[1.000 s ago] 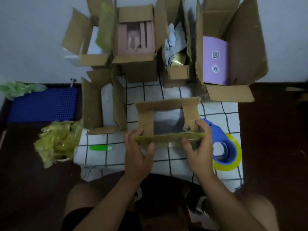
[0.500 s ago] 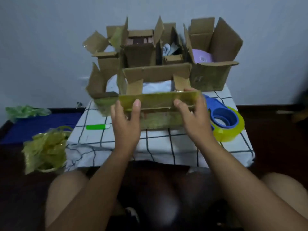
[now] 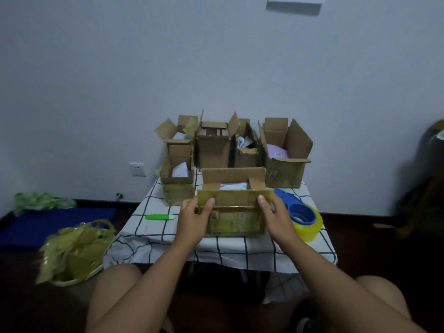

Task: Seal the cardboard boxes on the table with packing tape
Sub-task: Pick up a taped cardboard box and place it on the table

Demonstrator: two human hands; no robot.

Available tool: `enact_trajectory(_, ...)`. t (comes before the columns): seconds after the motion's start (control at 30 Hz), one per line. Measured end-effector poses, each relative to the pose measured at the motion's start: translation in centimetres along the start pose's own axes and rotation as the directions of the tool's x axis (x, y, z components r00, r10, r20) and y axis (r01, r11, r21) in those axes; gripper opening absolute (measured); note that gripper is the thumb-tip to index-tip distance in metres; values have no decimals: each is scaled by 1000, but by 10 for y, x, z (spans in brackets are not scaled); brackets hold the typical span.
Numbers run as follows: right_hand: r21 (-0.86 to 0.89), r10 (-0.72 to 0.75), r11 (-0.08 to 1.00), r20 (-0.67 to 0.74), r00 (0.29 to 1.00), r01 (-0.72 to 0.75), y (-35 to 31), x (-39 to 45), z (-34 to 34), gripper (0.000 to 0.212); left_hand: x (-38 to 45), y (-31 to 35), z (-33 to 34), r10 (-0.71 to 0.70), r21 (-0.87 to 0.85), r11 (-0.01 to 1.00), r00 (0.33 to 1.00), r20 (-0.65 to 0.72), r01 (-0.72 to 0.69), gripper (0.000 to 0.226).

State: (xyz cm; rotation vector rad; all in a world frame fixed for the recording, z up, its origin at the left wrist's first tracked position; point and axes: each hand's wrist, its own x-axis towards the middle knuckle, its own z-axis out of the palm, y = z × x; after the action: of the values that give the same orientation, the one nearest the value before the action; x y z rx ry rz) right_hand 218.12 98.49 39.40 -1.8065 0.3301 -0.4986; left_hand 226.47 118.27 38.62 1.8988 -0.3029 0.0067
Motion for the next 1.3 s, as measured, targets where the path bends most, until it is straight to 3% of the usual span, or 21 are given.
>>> enact_trajectory(0.07, 20, 49, 999, -4, 999, -49, 7, -1, 1, 20, -2, -4, 4, 15, 34, 999, 1000, 0, -15, 29)
enact_trajectory(0.17, -9, 77, 997, -23, 997, -77, 19, 3, 0, 67, 0, -3, 8, 37, 54, 998, 999, -16, -36, 21)
enact_trajectory(0.2, -24, 76, 997, -28, 997, -76, 21, 6, -1, 74, 1, -3, 9, 40, 61, 997, 999, -19, -38, 22)
enact_trajectory(0.33, -35, 53, 998, -35, 998, -54, 21, 15, -3, 53, 9, -6, 10, 35, 77, 997, 999, -42, -32, 42)
enact_trajectory(0.4, -37, 61, 997, -40, 997, -62, 20, 18, -3, 50, 11, -4, 10, 13, 49, 999, 999, -32, -11, 39)
enact_trajectory(0.53, -9, 71, 997, -65, 995, -72, 15, 21, -4, 20, 12, 0, 10, -39, -25, 999, 999, -7, 39, 35)
enact_trajectory(0.6, -7, 99, 995, -81, 992, -100, 12, 21, -6, 37, 12, 4, 10, -81, -48, 996, 996, -41, 79, 45)
enact_trajectory(0.7, -26, 133, 991, -73, 988, -135, 8, 24, -11, 64, 13, 11, 9, -132, -49, 990, 989, -71, 129, 81)
enact_trajectory(0.83, -119, 158, 980, 3, 987, -157, 1, 34, -18, 75, 22, 22, 4, 31, 135, 990, 999, 37, -36, 95)
enact_trajectory(0.9, -152, 179, 973, 34, 983, -172, 1, 40, -20, 80, 36, 26, 1, 137, 313, 933, 980, 147, -178, 101)
enact_trajectory(1.0, -189, 178, 968, 59, 982, -164, 0, 47, -20, 90, 55, 35, 0, 145, 485, 825, 938, 314, -290, 104)
enact_trajectory(1.17, -418, -47, 903, 135, 990, 100, -8, 56, -20, 97, 55, 33, 9, 234, 538, 762, 929, 288, -359, 69)
enact_trajectory(1.3, -631, -223, 697, 259, 940, 339, -7, 47, -10, 63, 46, 21, 11, 285, 435, 827, 932, 225, -358, 41)
